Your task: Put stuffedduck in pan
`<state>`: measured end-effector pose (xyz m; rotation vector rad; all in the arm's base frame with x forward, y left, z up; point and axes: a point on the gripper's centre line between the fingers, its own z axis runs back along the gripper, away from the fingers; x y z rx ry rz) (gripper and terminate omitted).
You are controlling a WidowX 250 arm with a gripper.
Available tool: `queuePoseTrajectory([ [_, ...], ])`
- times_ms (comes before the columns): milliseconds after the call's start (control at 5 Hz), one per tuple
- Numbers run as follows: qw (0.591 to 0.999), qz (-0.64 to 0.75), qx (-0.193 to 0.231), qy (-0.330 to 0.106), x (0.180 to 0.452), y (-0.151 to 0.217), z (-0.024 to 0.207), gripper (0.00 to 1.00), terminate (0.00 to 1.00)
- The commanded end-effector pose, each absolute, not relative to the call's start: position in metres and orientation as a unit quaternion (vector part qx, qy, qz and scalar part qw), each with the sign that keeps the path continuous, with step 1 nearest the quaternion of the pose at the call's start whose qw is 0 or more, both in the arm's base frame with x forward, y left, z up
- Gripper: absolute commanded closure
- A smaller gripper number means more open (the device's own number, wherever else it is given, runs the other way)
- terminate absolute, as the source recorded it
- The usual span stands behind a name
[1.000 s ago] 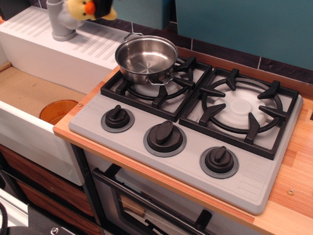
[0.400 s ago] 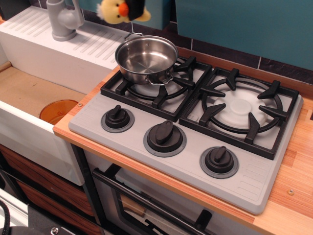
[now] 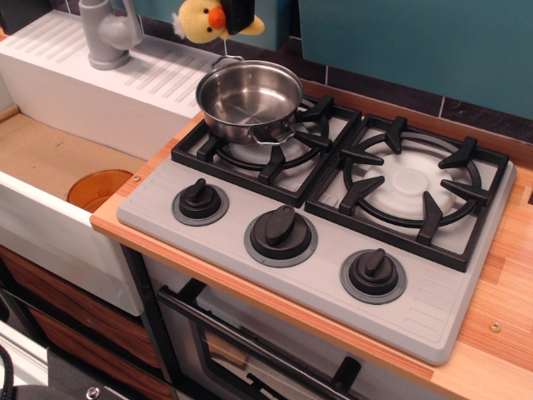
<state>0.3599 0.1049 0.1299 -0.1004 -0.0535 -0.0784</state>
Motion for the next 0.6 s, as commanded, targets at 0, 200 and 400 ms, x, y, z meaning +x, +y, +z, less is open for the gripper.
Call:
queuePoseTrajectory([
  [0, 0.996, -0.058, -0.035, -0.054, 0.3608, 0.1151, 0.1452, 0.00, 0.00],
  [200, 0.996, -0.060, -0.032, -0.056, 0.3615, 0.1181, 0.1436, 0.00, 0.00],
  [400, 0.994, -0.075, -0.028, -0.069, 0.3607, 0.1223, 0.1459, 0.00, 0.00],
])
